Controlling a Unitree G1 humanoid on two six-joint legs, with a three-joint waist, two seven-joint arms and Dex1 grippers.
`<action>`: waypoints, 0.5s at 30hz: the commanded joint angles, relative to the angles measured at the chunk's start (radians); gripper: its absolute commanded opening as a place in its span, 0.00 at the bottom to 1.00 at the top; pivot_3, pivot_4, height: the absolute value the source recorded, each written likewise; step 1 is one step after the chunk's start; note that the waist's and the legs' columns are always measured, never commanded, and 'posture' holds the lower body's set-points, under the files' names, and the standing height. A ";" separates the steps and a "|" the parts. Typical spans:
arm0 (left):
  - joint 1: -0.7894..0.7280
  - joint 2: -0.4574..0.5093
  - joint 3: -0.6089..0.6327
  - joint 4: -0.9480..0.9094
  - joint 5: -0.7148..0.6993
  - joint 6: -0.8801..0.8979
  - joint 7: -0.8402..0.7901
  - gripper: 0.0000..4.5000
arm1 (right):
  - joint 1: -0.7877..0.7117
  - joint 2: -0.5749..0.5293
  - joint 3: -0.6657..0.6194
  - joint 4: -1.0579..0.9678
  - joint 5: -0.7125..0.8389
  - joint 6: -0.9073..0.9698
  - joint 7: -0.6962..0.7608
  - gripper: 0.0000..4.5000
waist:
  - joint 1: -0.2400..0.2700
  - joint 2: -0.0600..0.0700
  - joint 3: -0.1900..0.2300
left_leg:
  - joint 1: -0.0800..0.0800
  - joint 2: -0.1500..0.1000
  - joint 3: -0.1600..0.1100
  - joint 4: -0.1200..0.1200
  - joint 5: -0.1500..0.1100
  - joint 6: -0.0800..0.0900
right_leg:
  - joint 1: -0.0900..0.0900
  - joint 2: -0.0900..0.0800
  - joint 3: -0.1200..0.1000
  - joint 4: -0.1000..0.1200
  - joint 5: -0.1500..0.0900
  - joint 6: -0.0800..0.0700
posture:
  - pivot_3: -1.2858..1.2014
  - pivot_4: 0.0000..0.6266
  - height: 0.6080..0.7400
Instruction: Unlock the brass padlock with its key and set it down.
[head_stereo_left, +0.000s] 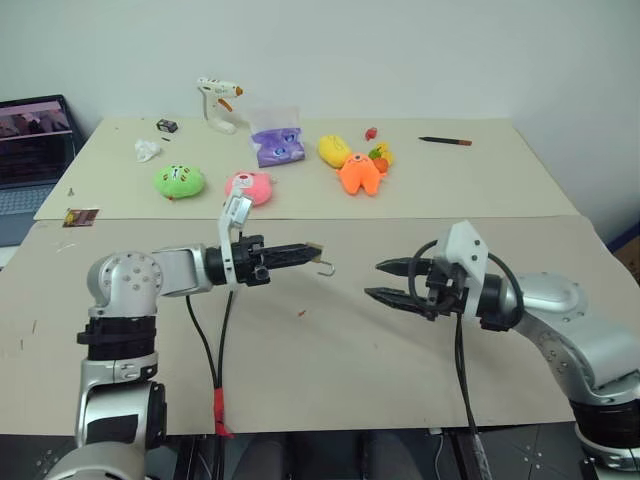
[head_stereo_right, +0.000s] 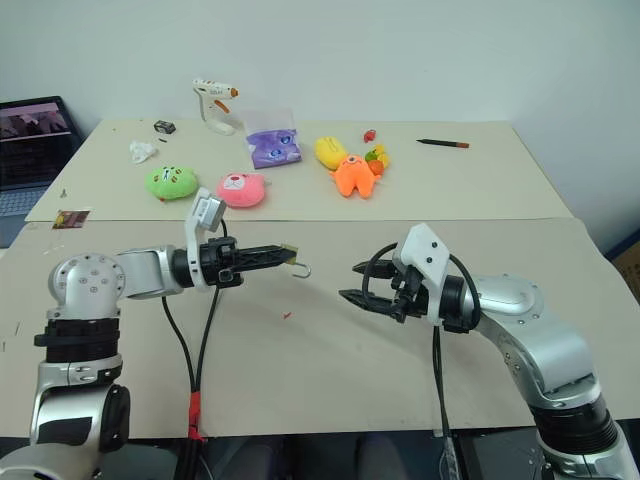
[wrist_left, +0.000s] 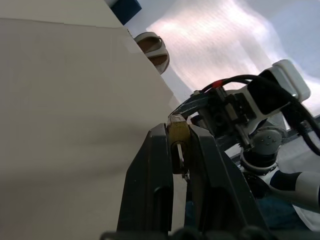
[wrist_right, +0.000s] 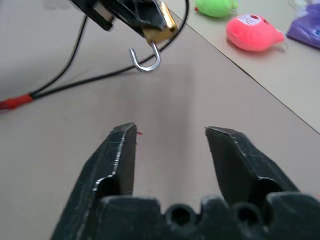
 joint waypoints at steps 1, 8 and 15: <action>0.060 0.021 0.041 -0.011 -0.033 0.045 0.002 0.01 | -0.058 -0.018 -0.047 -0.055 0.071 0.055 -0.016 0.92 | -0.001 0.000 0.000 | 0.001 0.000 0.000 -0.001 0.000 0.000 | 0.000 0.000 0.000 0.000 0.000 0.000 | 0.52 0.24 0.99; 0.095 -0.209 0.094 0.102 0.042 0.125 0.314 0.01 | -0.129 0.028 -0.024 -0.086 0.104 0.102 -0.100 0.99 | 0.021 0.000 0.000 | 0.000 -0.001 0.000 0.000 -0.001 0.001 | 0.001 -0.003 -0.001 -0.001 0.000 0.000 | 0.52 0.24 0.99; 0.119 -0.342 0.067 0.140 0.184 0.098 0.501 0.26 | -0.107 0.043 -0.023 -0.122 0.117 0.116 -0.145 1.00 | 0.019 -0.001 0.000 | 0.000 -0.001 0.000 -0.001 0.000 0.000 | 0.000 -0.003 0.000 0.000 0.000 0.000 | 0.52 0.24 0.99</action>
